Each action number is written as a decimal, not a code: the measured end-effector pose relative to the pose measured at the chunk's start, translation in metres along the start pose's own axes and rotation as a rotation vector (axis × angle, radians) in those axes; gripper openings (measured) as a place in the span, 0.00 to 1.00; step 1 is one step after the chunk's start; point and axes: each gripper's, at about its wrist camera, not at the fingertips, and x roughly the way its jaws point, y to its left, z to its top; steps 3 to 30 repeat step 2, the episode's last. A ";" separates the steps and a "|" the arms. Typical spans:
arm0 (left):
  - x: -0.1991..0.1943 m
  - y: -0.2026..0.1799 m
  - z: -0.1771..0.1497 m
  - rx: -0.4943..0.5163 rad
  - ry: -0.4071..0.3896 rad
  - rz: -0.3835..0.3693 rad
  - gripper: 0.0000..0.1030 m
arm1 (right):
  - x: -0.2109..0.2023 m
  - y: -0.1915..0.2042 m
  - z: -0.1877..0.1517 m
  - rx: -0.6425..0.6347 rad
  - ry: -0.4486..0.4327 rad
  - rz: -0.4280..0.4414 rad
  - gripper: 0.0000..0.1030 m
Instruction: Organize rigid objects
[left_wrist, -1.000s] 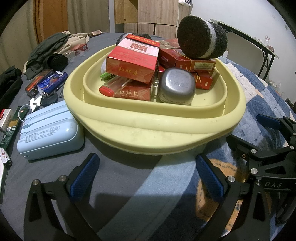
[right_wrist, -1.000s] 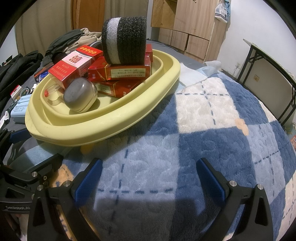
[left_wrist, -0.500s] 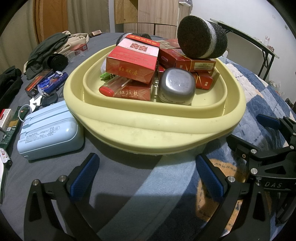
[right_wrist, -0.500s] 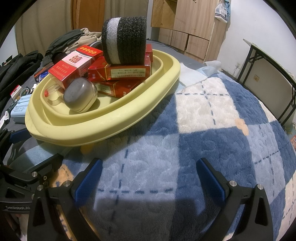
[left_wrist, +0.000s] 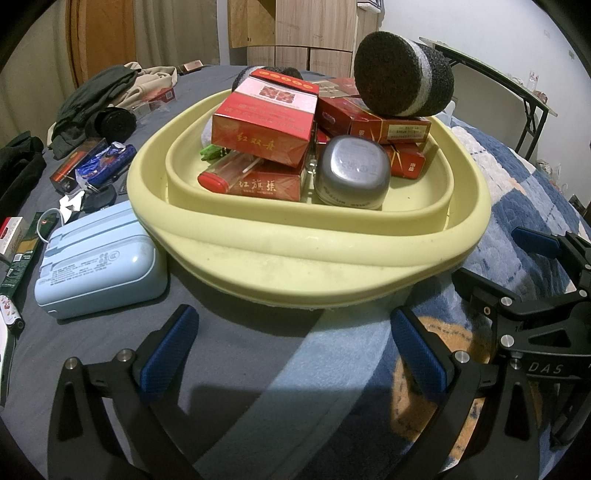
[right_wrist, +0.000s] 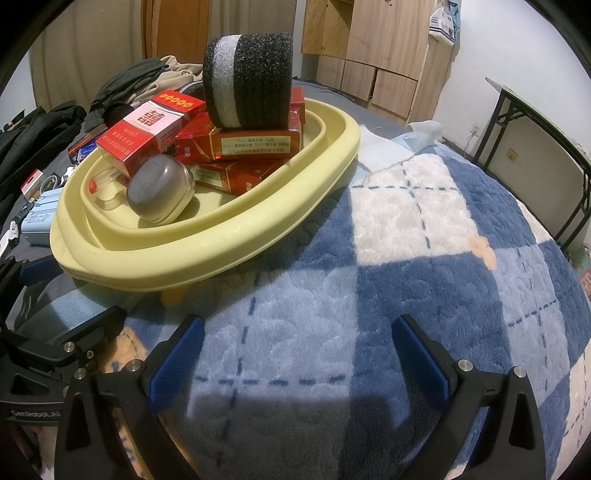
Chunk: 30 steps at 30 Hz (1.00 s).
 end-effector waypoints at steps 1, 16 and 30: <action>0.000 0.000 0.000 -0.001 0.000 0.000 1.00 | 0.000 0.000 0.000 0.000 0.000 0.000 1.00; 0.000 0.000 0.000 0.001 0.000 0.000 1.00 | 0.000 0.000 0.000 0.000 0.000 0.000 1.00; 0.000 0.000 0.000 0.001 0.000 0.000 1.00 | 0.000 0.000 0.000 0.000 0.000 0.000 1.00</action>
